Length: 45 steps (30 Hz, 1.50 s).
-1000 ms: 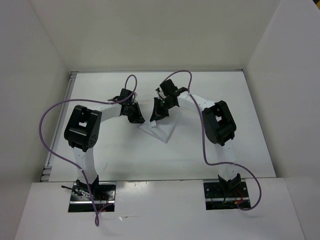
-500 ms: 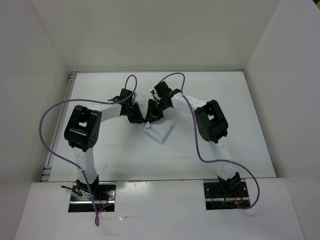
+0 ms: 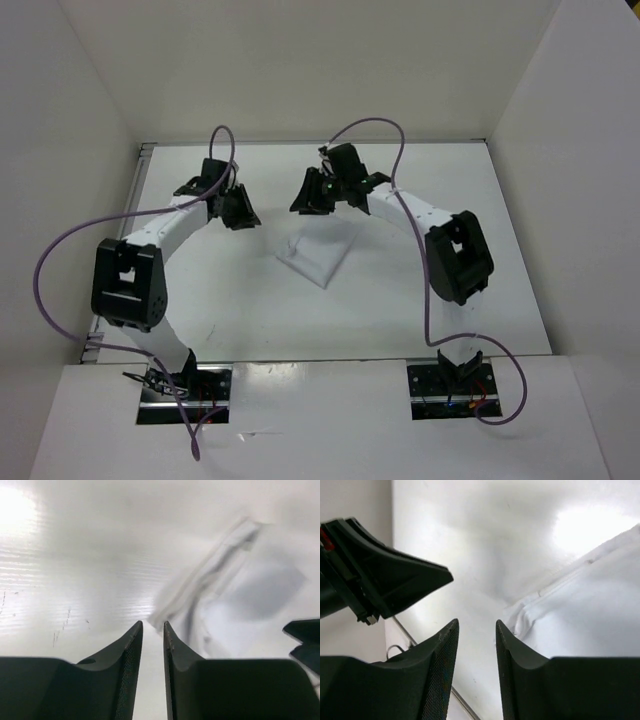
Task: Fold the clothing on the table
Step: Fold the skirt
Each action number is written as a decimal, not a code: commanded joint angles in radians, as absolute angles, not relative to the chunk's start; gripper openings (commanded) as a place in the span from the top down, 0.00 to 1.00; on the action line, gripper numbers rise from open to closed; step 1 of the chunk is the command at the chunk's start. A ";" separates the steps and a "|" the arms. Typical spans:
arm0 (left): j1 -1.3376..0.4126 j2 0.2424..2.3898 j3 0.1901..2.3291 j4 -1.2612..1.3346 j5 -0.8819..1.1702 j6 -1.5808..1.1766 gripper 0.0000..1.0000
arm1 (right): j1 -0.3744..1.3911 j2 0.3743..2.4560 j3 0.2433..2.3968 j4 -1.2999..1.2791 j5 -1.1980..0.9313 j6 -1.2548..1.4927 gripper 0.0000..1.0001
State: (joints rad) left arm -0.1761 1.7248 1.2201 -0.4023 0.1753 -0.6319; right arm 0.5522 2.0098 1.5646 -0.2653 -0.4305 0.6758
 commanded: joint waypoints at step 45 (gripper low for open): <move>-0.164 1.918 1.292 -0.600 0.216 -0.456 0.83 | 0.443 2.043 1.388 -0.357 -0.327 0.630 0.99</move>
State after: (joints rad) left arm -0.1768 1.9663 1.2831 -0.5423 0.3737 -0.4740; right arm 0.4488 2.0689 1.3983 -0.3386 -0.3367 0.6384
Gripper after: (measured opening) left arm 0.175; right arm 0.012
